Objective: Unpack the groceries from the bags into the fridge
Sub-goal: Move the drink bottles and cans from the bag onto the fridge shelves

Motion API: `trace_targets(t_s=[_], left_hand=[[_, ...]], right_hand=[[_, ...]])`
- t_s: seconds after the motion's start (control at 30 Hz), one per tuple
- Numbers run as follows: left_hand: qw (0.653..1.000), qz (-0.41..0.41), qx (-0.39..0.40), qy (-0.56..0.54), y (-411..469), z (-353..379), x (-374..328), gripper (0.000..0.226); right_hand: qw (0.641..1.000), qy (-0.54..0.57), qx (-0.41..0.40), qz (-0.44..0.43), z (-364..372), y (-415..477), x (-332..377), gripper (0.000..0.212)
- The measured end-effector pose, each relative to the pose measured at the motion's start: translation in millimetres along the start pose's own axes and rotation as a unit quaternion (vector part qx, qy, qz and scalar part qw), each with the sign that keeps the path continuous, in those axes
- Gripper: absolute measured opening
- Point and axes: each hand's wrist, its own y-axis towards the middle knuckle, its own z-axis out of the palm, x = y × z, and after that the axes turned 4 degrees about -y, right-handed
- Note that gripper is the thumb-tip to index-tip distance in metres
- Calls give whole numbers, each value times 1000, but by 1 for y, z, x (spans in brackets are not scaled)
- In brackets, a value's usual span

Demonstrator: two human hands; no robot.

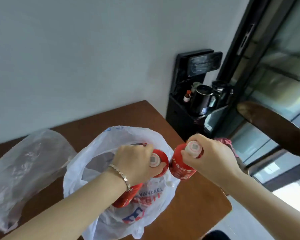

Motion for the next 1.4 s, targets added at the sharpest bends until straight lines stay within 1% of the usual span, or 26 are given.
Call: trace_targets(t_s=[0.07,0.13,0.2,0.3,0.4,0.5,0.57,0.67,0.7,0.73,0.8,0.87,0.9,1.0,1.1,1.13,1.17,1.27,1.4], left_hand=[[997,70,-7,-12,7,-9,-26,53],[990,137,-17,-39,11,-16,-56,50],[977,205,-27,-55,12,-22,-94,46],[950,302,-31,-74,7,-28,-164,45],[916,394,-28,-68,-6,-30,-247,44],[869,489,-32,-67,-35,-35,-341,42],[837,541,-37,-70,-61,-39,-405,45],[806,586,-27,-77,-109,-43,-503,47],[796,599,-25,-84,-127,-45,-536,46],[784,613,-25,-93,-144,-48,-568,46],[761,639,-22,-110,-181,-55,-629,46],[740,657,-22,-143,-214,-61,-686,48],[730,663,-25,-162,-229,-62,-714,50],[679,698,-68,-216,-271,-72,-796,58],[637,729,-89,-234,-309,-84,-875,48],[626,738,-80,-237,-321,-93,-899,46],[613,747,-88,-243,-331,-97,-927,45],[577,781,-46,-233,-360,-104,-1006,48],[518,824,-21,-230,-393,-135,-1116,48]], right_hand=[[998,-8,-22,55,-16,-33,-11,23],[993,-21,-32,112,-33,-71,-25,23],[984,-43,-36,169,-50,-113,-41,25],[963,-74,-65,250,-75,-183,-68,32],[934,-82,-104,333,-102,-261,-94,35],[890,-122,-150,412,-125,-349,-117,33],[859,-152,-180,454,-140,-412,-132,36],[822,-183,-210,496,-167,-507,-154,58],[807,-195,-221,512,-177,-539,-162,63],[791,-210,-227,527,-187,-572,-168,62],[762,-225,-226,563,-208,-633,-177,49],[736,-207,-235,600,-225,-690,-186,34],[724,-199,-241,615,-234,-717,-190,32],[678,-181,-256,665,-256,-793,-204,25],[624,-188,-266,710,-274,-857,-222,23],[606,-192,-273,722,-281,-876,-230,23],[588,-193,-280,734,-288,-895,-238,22],[539,-198,-286,767,-310,-949,-267,22],[480,-213,-295,798,-348,-1021,-308,23]])
